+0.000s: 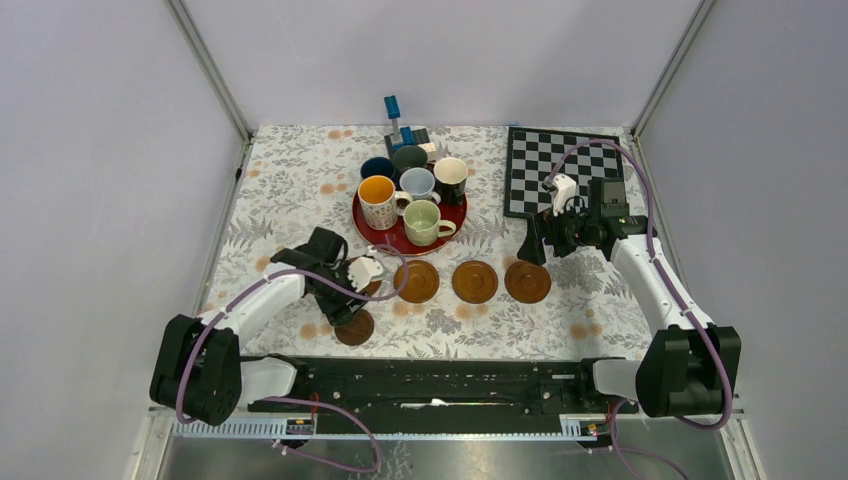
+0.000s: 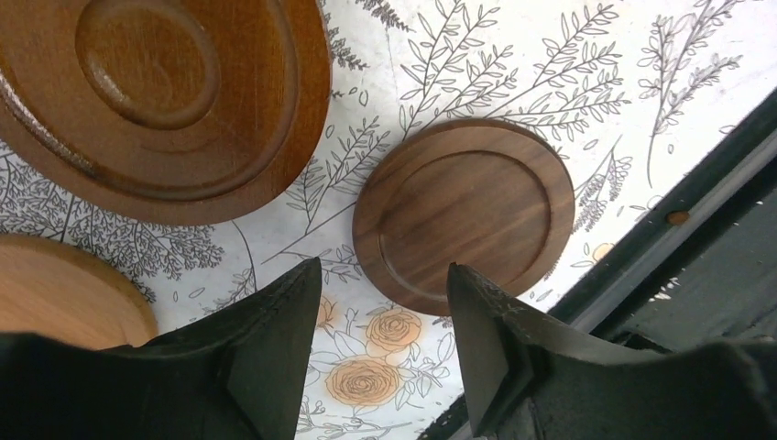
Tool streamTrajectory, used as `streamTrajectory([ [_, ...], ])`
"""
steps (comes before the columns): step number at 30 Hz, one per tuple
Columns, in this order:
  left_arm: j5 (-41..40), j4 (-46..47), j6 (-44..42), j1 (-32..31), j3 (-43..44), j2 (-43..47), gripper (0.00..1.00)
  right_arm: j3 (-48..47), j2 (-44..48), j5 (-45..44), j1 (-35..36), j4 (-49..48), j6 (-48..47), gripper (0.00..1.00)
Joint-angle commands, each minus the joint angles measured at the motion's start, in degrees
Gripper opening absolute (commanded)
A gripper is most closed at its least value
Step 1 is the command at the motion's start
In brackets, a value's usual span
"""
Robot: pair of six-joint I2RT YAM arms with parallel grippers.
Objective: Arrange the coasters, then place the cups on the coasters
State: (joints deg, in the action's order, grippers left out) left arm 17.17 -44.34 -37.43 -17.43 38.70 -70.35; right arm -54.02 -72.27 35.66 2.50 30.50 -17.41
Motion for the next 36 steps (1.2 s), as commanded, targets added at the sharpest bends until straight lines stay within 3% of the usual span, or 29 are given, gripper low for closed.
streamTrajectory([
  [1,-5.3,5.9,2.6,-2.7,-1.4,-0.8,0.58,0.0,0.1,1.0,-0.3,-0.5,0.7,0.99],
  [11,-10.3,3.3,-1.0,-0.3,-4.4,-1.1,0.44,0.1,0.2,0.6,-0.3,-0.5,0.3,0.99],
  [21,-12.1,1.1,-13.2,20.2,-6.0,-1.0,0.4,0.1,-0.2,0.6,-0.3,-0.5,0.1,1.0],
  [28,-14.6,2.7,-23.2,38.5,-2.5,-6.2,0.4,0.0,-0.1,0.7,-0.3,-0.4,-0.1,1.0],
  [32,-14.1,6.2,-21.2,45.7,3.3,-12.5,0.4,0.0,-0.2,1.1,-0.3,-0.6,0.0,0.99],
  [36,-14.1,10.0,-17.4,47.0,7.8,-17.8,0.41,-0.2,-0.1,0.8,-0.3,-0.4,-0.5,1.0],
])
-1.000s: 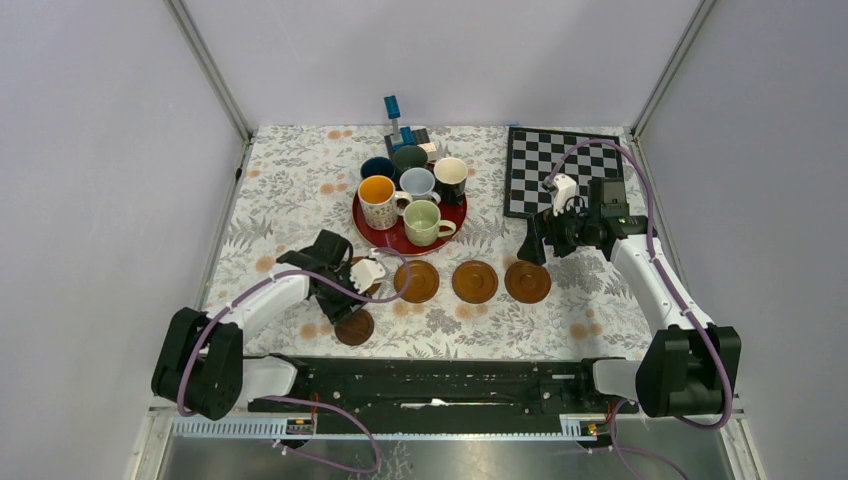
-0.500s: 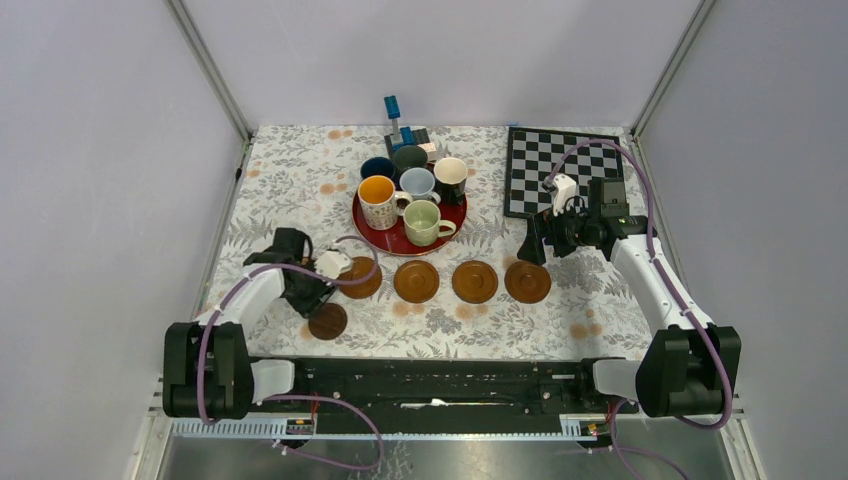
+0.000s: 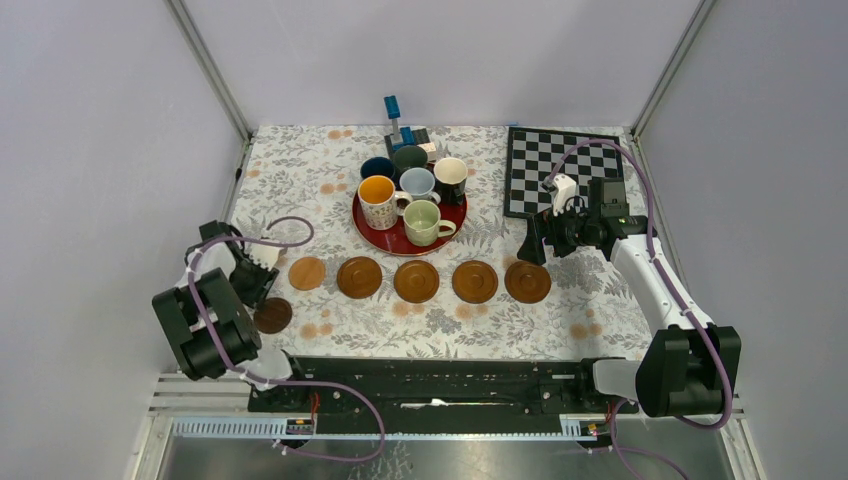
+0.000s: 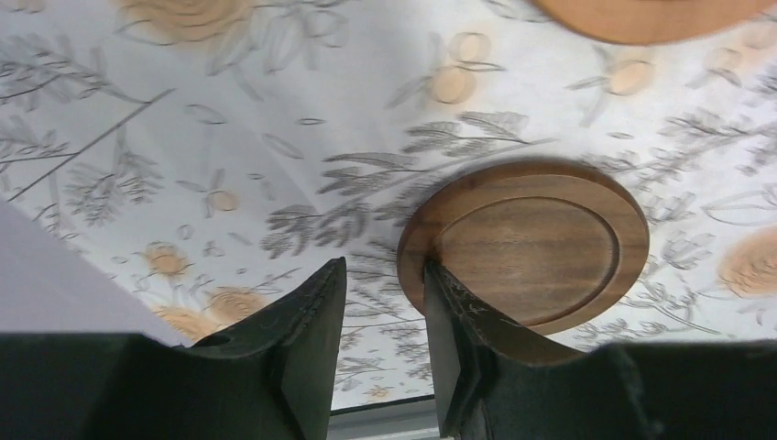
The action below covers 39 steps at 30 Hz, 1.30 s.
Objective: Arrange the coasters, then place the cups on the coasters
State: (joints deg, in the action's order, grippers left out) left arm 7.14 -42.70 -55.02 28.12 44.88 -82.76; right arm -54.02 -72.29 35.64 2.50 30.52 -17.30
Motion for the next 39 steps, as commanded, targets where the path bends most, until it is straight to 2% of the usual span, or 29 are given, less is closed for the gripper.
streamTrajectory([
  [1,-4.1,9.6,1.6,1.5,2.5,-6.4,0.41,-0.1,0.0,0.6,-0.3,-0.3,-0.7,1.0],
  [13,0.2,11.9,10.4,1.7,14.8,-16.2,0.42,0.0,0.6,0.3,-0.3,0.0,-0.9,1.0],
  [32,-0.4,12.9,13.4,-3.2,19.6,-20.1,0.43,-1.4,-0.3,0.3,-0.3,0.7,-0.6,0.99],
  [39,0.5,10.7,13.4,-3.2,19.9,-17.0,0.45,-2.6,-0.3,0.4,-0.3,1.4,-0.5,0.99],
])
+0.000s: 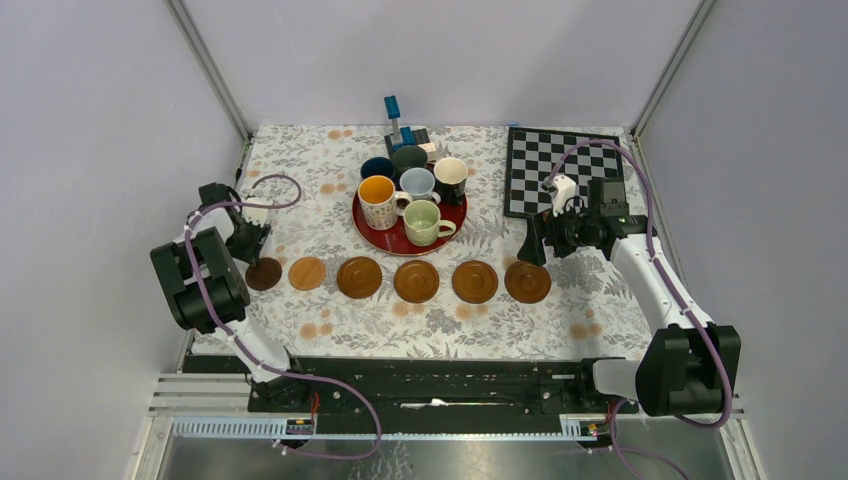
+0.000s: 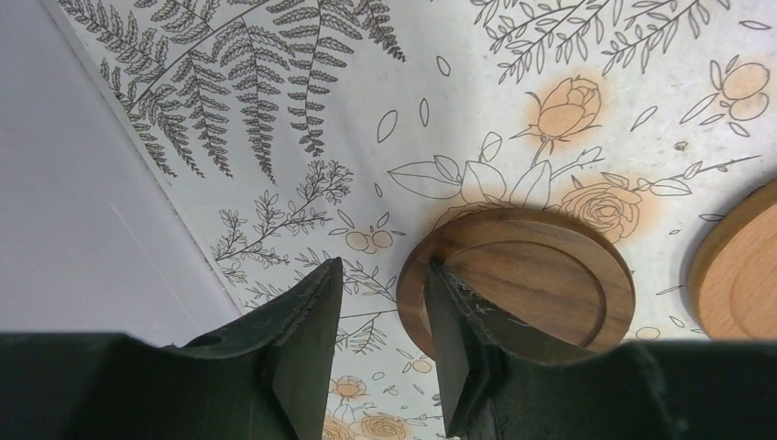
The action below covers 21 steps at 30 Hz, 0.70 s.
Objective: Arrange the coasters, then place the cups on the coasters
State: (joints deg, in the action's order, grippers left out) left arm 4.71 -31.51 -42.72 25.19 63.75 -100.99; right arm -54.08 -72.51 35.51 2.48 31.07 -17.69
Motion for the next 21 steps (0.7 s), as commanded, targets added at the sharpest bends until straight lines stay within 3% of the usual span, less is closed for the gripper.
streamTrajectory([
  [1,3.4,-1.1,1.1,-0.3,1.2,2.2,0.45,-2.7,-0.1,0.7,-0.3,1.0,0.0,1.0],
  [12,9.6,-12.6,3.6,-3.2,8.7,11.2,0.47,-1.8,1.7,3.1,-0.3,0.8,0.8,1.0],
  [17,21.5,-16.4,6.2,-7.6,10.4,15.2,0.6,-1.6,2.6,3.3,-0.3,0.6,1.1,1.0],
  [21,24.8,-14.3,11.1,-13.4,9.7,18.9,0.67,-2.0,2.9,3.0,-0.3,0.8,1.2,0.99],
])
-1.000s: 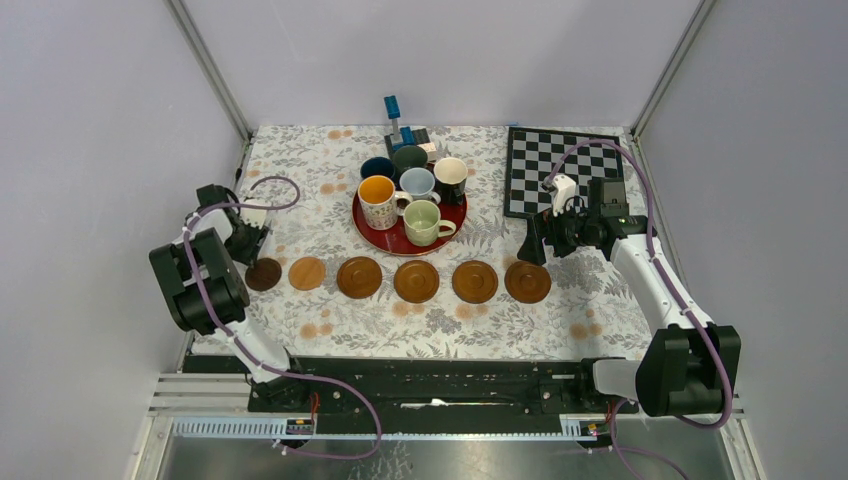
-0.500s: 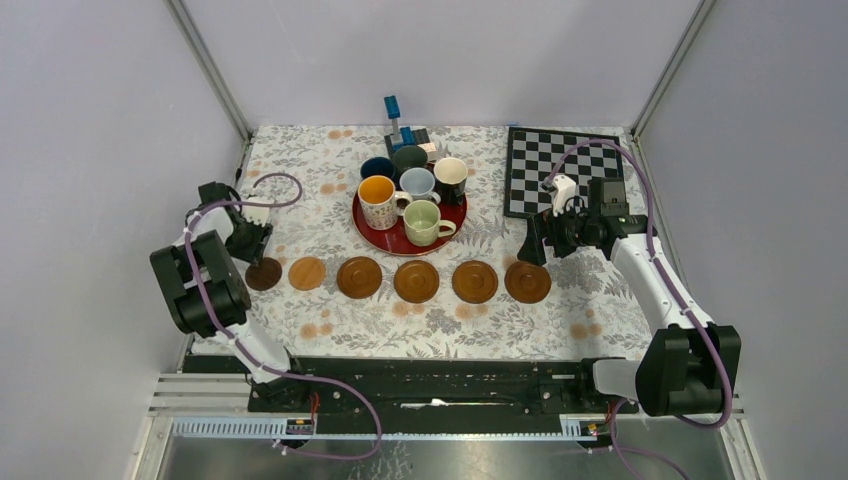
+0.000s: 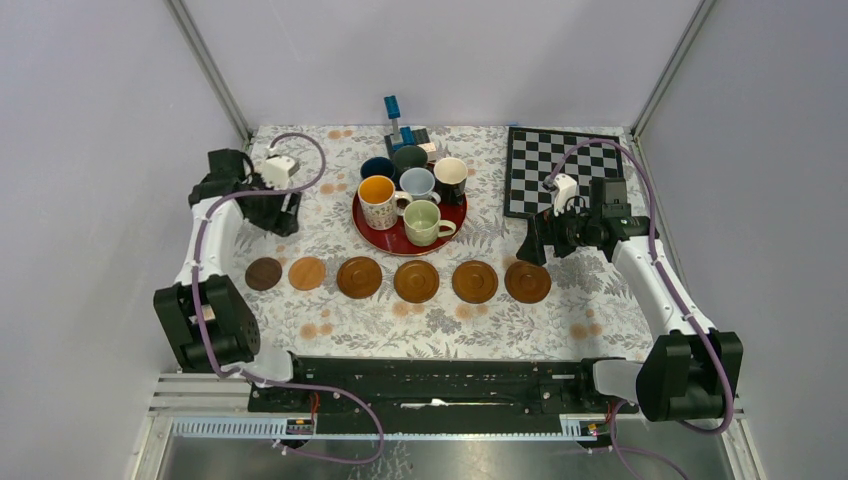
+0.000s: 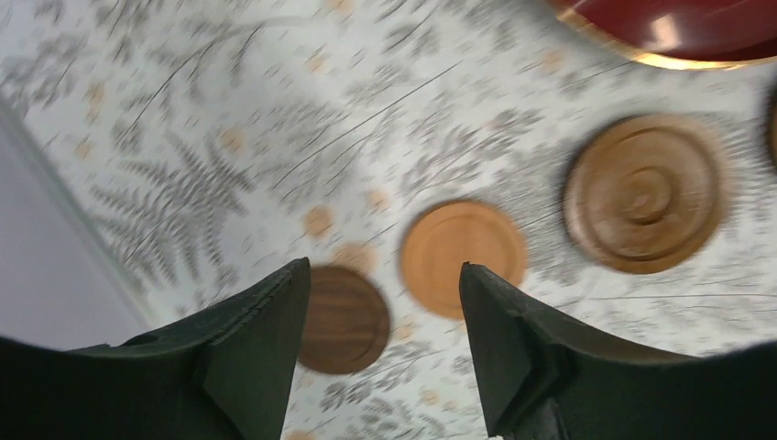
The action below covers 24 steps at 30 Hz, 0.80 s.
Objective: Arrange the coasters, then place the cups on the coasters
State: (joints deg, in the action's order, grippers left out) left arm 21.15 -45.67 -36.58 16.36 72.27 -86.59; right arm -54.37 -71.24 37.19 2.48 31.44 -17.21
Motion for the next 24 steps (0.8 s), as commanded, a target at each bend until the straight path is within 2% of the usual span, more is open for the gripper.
streamTrajectory([
  [1,8.7,0.7,6.0,-6.1,0.9,5.1,0.68,-1.7,1.7,1.4,-0.3,0.4,0.7,1.0],
  [8,10.9,3.8,12.1,-14.8,-0.4,6.2,0.72,-2.5,-0.1,4.7,0.0,-1.8,-0.4,1.0],
  [11,12.6,5.4,15.1,-15.5,-1.5,6.6,0.73,-4.8,-2.6,5.3,1.9,-2.7,-1.9,1.0],
  [15,12.7,7.1,18.3,-15.5,-3.1,8.1,0.75,-9.6,-7.2,0.7,8.3,-4.9,-3.7,1.0],
  [24,11.3,7.6,23.7,-15.1,-4.4,11.0,0.77,-20.1,-22.4,-4.1,19.2,-13.0,-8.6,0.98],
])
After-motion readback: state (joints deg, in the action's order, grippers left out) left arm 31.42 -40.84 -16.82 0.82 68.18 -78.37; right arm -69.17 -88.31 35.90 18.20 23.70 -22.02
